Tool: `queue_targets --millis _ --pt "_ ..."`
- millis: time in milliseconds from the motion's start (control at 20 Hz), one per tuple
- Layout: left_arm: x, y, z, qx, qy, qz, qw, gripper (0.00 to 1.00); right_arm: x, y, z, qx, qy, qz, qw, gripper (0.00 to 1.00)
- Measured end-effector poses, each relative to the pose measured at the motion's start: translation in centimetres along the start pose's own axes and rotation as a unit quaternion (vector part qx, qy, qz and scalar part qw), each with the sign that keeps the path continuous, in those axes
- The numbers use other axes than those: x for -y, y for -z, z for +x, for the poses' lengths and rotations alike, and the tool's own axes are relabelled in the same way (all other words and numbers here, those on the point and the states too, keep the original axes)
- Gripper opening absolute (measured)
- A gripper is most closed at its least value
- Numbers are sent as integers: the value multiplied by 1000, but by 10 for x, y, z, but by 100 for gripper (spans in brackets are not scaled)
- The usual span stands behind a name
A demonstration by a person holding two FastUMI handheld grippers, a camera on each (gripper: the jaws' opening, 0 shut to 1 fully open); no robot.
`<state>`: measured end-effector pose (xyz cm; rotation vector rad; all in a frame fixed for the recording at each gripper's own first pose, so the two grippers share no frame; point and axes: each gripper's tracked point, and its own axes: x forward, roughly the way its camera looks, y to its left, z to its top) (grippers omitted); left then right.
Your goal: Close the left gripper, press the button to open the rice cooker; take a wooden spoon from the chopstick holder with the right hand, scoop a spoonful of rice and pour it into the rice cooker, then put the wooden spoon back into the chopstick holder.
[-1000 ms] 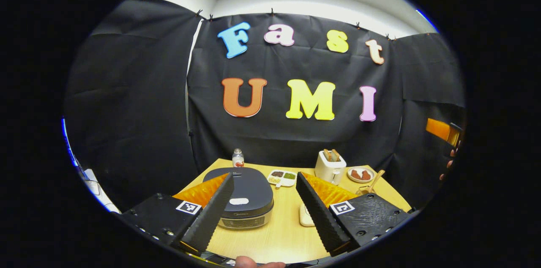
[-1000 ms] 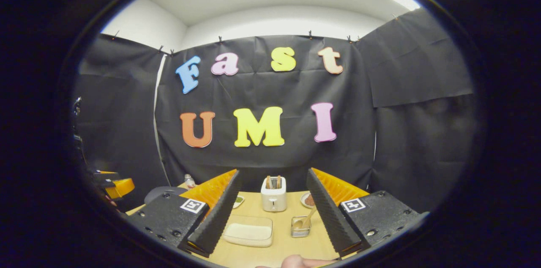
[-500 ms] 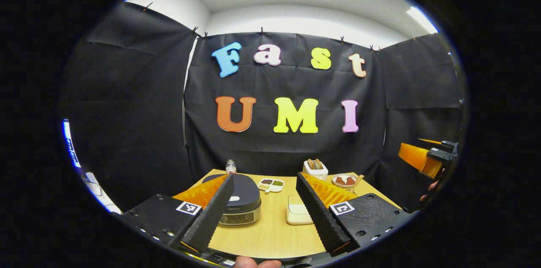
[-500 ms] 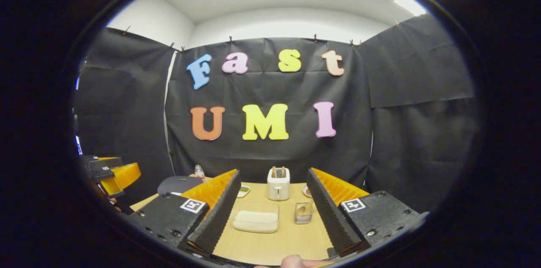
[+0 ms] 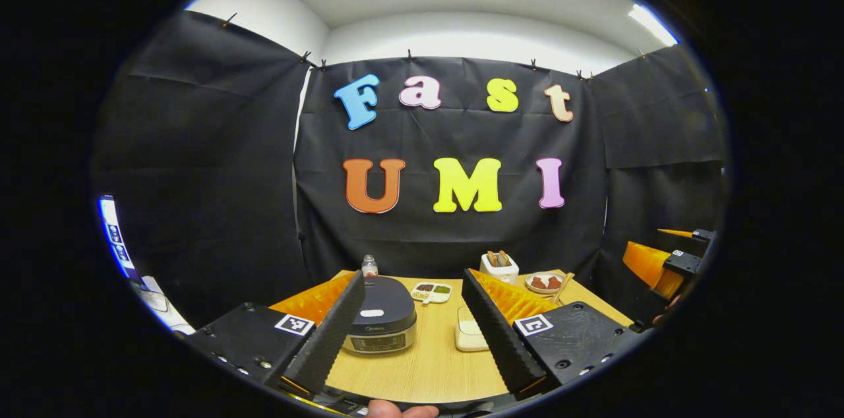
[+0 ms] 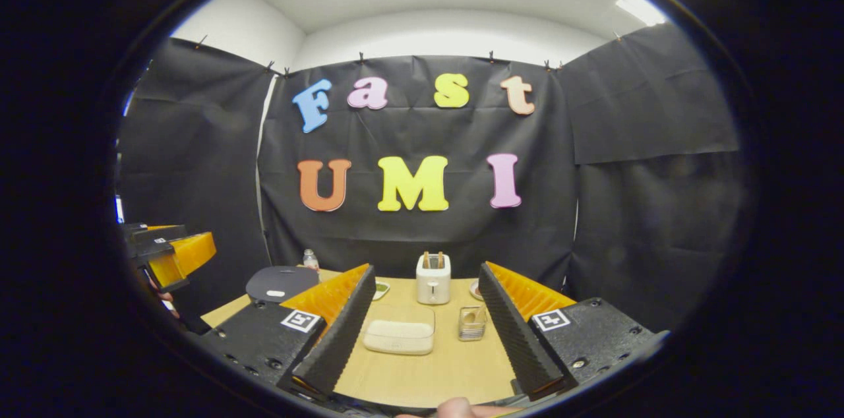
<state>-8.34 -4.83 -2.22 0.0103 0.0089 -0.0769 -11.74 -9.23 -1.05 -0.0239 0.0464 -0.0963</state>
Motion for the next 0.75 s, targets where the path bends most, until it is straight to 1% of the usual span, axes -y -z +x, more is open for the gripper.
queue_targets --millis 50,100,150,200,300,350,400,500,550,600,750 --pt "2 0 2 1 3 2 1000 95 1 1 0 -2 1 -1 1000 100" --pt "2 0 3 0 4 5 1000 95 3 2 1 -5 2 -2 1000 97" --pt "3 2 5 -2 4 6 1000 95 5 3 1 -8 5 -4 1000 97" --pt "4 2 7 -3 5 6 1000 95 8 4 0 -8 7 -4 1000 100" --pt "9 2 6 -3 8 4 1000 95 13 3 1 -9 12 -3 1000 100" --pt "11 1 7 -2 9 5 1000 95 16 4 1 -9 15 -1 1000 97" --pt "14 0 8 0 11 7 1000 95 17 5 0 -10 16 0 1000 100" --pt "18 -1 9 2 14 9 1000 95 21 9 2 -13 18 1 1000 100" --pt "20 0 9 2 15 9 1000 95 23 9 2 -14 19 1 1000 97" --pt "21 0 10 2 15 10 1000 95 25 9 2 -15 21 1 1000 100" --pt "23 2 10 1 16 12 1000 95 29 13 2 -17 24 1 1000 100"
